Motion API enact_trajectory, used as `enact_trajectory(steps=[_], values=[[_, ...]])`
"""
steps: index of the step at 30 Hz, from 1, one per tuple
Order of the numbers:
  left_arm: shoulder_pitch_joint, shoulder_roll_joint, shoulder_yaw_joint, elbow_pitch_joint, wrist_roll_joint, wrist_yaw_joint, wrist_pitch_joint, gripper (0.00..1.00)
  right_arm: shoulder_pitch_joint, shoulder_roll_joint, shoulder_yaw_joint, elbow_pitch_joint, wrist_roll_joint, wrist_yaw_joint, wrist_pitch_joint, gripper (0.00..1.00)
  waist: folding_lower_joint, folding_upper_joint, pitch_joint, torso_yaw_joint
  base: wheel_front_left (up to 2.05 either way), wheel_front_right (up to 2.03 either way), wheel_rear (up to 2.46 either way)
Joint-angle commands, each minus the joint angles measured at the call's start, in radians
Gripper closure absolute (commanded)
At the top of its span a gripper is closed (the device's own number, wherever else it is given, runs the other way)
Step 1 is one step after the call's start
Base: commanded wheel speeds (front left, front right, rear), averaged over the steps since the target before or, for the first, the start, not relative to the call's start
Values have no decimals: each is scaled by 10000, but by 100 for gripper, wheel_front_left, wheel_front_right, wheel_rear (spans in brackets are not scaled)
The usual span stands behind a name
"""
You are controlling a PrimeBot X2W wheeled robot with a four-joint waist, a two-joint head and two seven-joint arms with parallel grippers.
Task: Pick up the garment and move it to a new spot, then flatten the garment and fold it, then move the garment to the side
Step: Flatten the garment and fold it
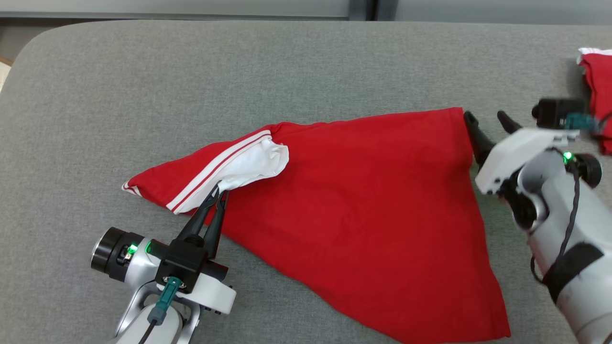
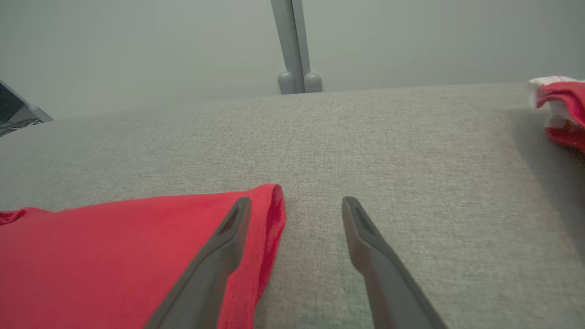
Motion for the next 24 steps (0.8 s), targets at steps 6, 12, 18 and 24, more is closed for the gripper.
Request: enact_trajectory(steps=[6,12,18,24], values=[[-136,-10,66,-67,126,-19,-15,100,-1463,19,538,1038,605,-5,2390,0,0,0,137,236,0,0,0],[-21,-19,68,-74,161,-42,-16,100,-2036,133,973,1519,504,-5,3086,24,0,0,95,325,0,0,0],[23,-26,71,-14,171,-7,-16,100,-2241,272,1233,1989,557,-5,3182,100,0,0,9,414,0,0,0],[6,78,194,-182,199,118,-17,100,-2305,146,1479,1950,415,-5,2298,100,0,0,-81,330,0,0,0]])
